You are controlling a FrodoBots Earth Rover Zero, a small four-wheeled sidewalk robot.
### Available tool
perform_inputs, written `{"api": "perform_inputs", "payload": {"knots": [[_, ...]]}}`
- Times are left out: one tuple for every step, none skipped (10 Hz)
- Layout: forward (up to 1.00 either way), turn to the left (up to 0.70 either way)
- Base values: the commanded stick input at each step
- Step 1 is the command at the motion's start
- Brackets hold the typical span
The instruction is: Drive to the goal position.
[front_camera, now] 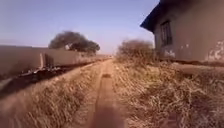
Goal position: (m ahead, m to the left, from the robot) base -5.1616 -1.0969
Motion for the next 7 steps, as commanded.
{"api": "perform_inputs", "payload": {"knots": [[0.70, 0.00], [0.70, 0.00], [0.70, 0.00], [0.70, 0.00], [0.70, 0.00], [0.70, 0.00], [0.70, 0.00]]}}
